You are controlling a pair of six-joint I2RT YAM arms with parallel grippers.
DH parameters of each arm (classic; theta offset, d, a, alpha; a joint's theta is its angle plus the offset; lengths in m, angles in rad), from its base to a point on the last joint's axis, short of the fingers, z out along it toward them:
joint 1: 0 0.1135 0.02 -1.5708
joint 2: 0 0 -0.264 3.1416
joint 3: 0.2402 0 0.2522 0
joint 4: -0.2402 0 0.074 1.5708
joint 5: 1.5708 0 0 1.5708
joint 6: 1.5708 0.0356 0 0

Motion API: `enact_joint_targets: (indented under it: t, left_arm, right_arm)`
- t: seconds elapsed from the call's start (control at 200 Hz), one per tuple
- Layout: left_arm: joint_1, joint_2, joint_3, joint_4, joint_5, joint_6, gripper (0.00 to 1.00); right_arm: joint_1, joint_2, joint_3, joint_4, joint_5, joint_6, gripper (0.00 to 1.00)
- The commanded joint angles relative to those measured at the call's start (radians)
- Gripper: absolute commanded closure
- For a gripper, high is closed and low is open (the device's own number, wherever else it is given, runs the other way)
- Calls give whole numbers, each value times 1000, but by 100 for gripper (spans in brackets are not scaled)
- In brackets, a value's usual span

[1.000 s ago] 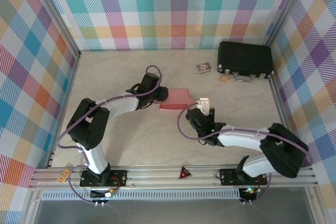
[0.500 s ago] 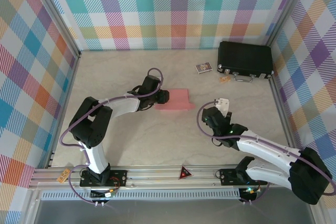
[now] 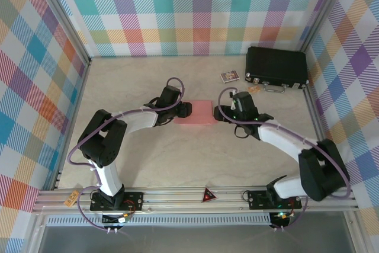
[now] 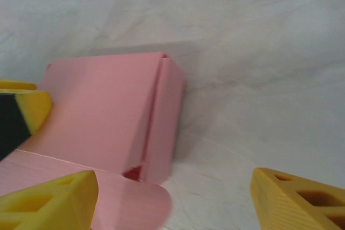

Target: Fold the paper box

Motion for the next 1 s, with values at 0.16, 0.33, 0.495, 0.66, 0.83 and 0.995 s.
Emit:
enact_joint_targets:
  t: [0.16, 0.33, 0.495, 0.66, 0.83, 0.995]
  left_arm:
    - [-12, -8, -31, -46, -25, 10, 42]
    - [-12, -48, -24, -53, -31, 13, 38]
    - [-12, -81, -32, -59, -109, 17, 34]
    - [-10, -57, -40, -58, -99, 25, 31]
    - [-10, 4, -40, -50, -34, 16, 35]
    - [-10, 8, -63, -28, 9, -13, 45]
  right_arm:
    - [-16, 212, 145, -1, -155, -20, 28]
    - [-18, 282, 167, -13, -158, -11, 33]
    - [-25, 318, 177, -26, -160, -9, 41]
    - [-28, 352, 197, -50, -162, -11, 47]
    - [-30, 371, 203, -59, -167, -10, 54]
    - [-29, 379, 204, -67, -189, -16, 61]
